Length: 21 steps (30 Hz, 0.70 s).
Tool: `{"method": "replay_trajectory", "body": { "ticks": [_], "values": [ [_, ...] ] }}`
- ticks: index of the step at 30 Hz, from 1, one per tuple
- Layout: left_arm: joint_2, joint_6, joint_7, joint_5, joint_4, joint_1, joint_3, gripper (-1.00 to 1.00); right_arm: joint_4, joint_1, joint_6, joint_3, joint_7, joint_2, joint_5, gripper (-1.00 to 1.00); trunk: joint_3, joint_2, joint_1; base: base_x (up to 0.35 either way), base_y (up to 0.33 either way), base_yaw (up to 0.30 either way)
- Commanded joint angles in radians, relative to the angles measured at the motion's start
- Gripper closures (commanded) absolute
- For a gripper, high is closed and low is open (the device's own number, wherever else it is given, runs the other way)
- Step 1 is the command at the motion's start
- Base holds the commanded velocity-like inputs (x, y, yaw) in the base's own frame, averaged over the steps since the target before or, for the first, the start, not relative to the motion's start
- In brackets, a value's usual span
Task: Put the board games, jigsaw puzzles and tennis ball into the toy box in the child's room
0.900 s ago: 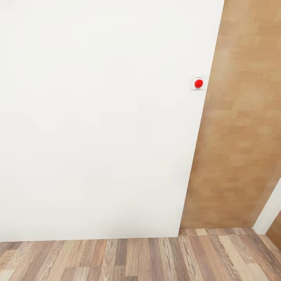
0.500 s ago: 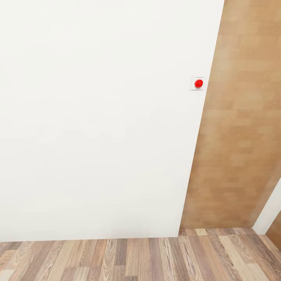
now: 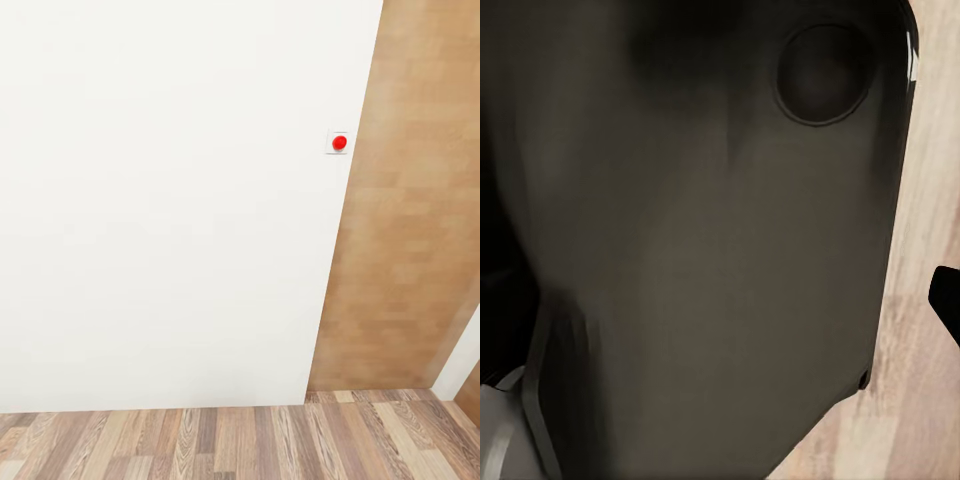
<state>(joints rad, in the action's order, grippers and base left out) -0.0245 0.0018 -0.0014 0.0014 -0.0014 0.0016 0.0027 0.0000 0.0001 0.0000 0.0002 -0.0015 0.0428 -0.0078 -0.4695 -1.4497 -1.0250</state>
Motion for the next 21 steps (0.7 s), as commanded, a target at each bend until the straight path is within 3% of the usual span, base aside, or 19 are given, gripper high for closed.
{"method": "replay_trajectory", "body": {
  "ticks": [1,5,21],
  "values": [
    [0.000,0.001,0.000,0.000,0.000,0.000,0.000,-1.00,0.000,0.000,0.000,0.000,0.000,0.000,0.000,-1.00,0.000,0.000,0.000,0.000,0.000,0.000],
    [0.000,0.001,0.000,0.000,0.000,0.000,0.000,-1.00,0.000,0.000,-0.001,0.000,0.000,-0.002,-0.001,-1.00,0.000,0.000,0.000,0.000,0.000,0.000],
    [0.001,0.001,0.000,0.000,0.000,0.000,-0.001,-1.00,0.000,0.000,-0.001,0.001,-0.001,0.001,0.004,-1.00,0.050,0.112,0.061,0.000,0.000,0.002]
  ]
}}
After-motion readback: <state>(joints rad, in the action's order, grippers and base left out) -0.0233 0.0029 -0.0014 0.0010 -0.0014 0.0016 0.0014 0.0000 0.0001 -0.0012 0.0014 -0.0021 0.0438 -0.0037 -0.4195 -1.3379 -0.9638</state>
